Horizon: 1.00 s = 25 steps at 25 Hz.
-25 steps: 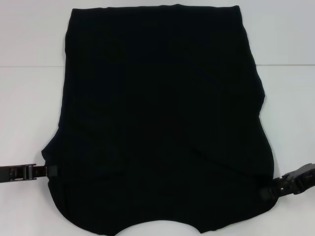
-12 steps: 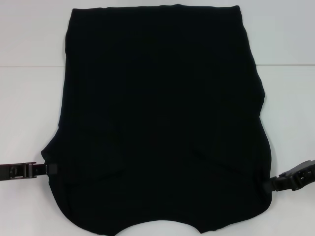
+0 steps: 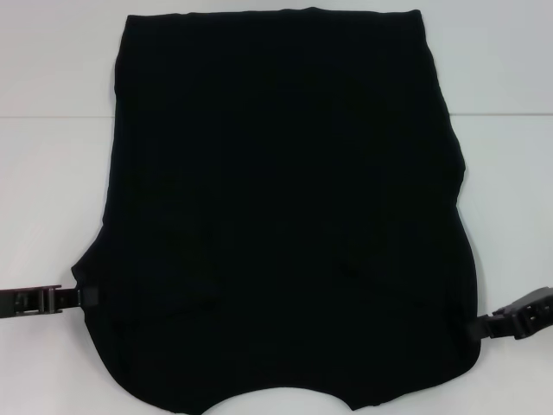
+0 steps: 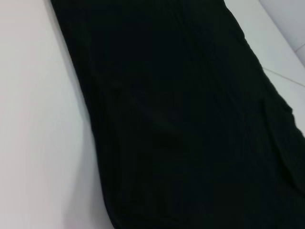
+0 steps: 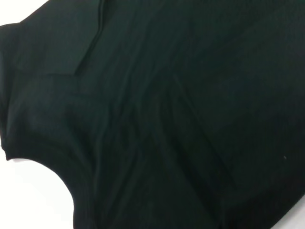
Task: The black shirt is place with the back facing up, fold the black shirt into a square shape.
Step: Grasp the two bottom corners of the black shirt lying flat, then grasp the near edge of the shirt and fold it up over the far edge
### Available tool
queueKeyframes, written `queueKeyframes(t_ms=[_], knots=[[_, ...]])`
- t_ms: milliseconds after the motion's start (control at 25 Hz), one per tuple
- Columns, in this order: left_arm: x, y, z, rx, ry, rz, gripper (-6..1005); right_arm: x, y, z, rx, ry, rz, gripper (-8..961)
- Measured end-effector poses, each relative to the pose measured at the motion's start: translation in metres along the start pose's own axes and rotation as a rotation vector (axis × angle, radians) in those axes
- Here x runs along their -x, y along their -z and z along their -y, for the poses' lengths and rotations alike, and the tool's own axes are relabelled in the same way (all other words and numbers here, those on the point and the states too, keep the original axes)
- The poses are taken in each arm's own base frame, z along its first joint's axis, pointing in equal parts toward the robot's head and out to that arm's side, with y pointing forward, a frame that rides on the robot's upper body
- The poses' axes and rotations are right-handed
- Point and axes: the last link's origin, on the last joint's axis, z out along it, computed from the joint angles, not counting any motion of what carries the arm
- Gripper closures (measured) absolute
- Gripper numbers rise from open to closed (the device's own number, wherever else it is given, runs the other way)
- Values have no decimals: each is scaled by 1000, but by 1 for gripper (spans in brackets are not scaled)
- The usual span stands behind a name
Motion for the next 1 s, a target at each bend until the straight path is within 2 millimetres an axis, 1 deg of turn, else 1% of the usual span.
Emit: queueKeyframes(t_ms=[120, 240, 440, 600, 640, 680, 760, 800, 840, 880, 1000], knots=[[2, 5, -4, 45, 23, -22, 972, -9, 1, 2, 9, -4, 26, 888], [8, 17, -7, 107, 61, -72, 972, -22, 2, 4, 29, -16, 78, 888], [31, 35, -5, 154, 124, -138, 972, -54, 3, 6, 68, -36, 176, 888], [48, 41, -4, 161, 154, -149, 972, -76, 9, 7, 93, -47, 244, 888], [52, 42, -5, 165, 157, -150, 972, -85, 12, 7, 101, -49, 266, 888], [55, 42, -5, 171, 158, -149, 972, -85, 12, 7, 101, -49, 266, 888], [61, 44, -8, 187, 156, -145, 972, -97, 18, 8, 101, -58, 289, 888], [64, 44, -9, 196, 156, -143, 972, -103, 21, 9, 98, -63, 301, 888], [71, 47, -11, 210, 155, -142, 972, -114, 27, 10, 92, -75, 323, 888], [71, 47, -11, 210, 155, -142, 972, -114, 27, 10, 92, -75, 323, 888], [80, 51, -14, 235, 150, -148, 972, -130, 35, 11, 80, -94, 353, 888]])
